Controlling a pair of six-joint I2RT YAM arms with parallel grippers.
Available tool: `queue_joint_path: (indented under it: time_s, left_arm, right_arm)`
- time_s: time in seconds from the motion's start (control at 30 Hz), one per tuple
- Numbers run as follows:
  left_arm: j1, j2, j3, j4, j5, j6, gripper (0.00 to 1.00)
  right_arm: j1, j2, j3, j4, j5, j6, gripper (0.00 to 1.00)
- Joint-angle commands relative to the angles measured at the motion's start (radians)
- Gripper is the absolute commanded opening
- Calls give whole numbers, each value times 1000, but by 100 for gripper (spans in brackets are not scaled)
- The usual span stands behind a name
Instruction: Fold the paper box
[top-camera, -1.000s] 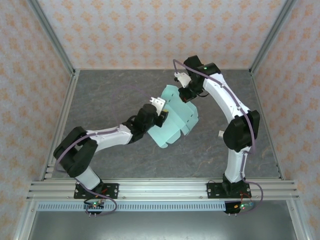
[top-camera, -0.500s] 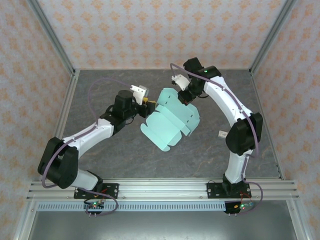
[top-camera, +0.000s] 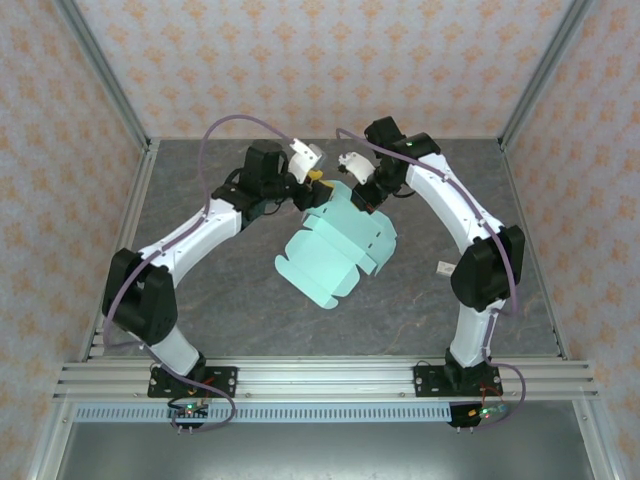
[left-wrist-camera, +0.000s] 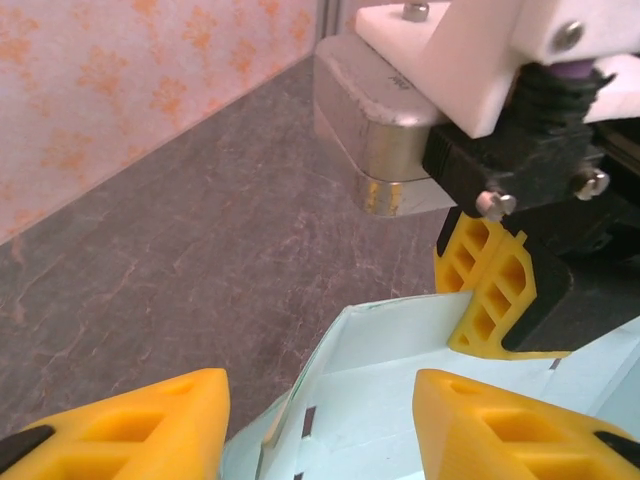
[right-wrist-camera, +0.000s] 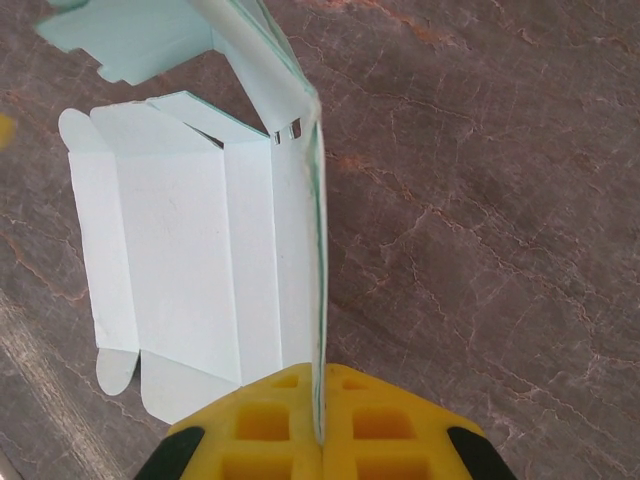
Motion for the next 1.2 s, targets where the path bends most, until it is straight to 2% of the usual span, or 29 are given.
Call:
queue_joint_path:
  time_s: [0.0,0.2,0.33,0.5,0.67,0.73,0.93,1.17]
  left_arm:
    - [10,32,60,-97,98,40,46]
    - [9,62,74,-59,132,-9,23]
    - [-5,63,59,6,126,-67,15]
    - [-21,69,10,122,96,-190,12]
    - [-53,76,-39,238,19,-284,12]
    - [-74,76,-40,236,-18,-272,12]
    - [-84,83,1,126,-95,-198,0]
    - [-64,62,-2,69,-134,-130,0]
  right_arm:
    - [4,-44,-10,-6,-12,-12,0]
    - [9,-40,-6,3,-13,7,0]
    - [16,-28,10,10,-8,48,0]
    - [16,-28,19,46,-10,139,0]
    - [26,-18,30,69,5,209,0]
    - [31,-9,40,62,27,223,0]
    - [35,-24,15,47,92,172,0]
    - [18,-56,-15,21,96,124,14]
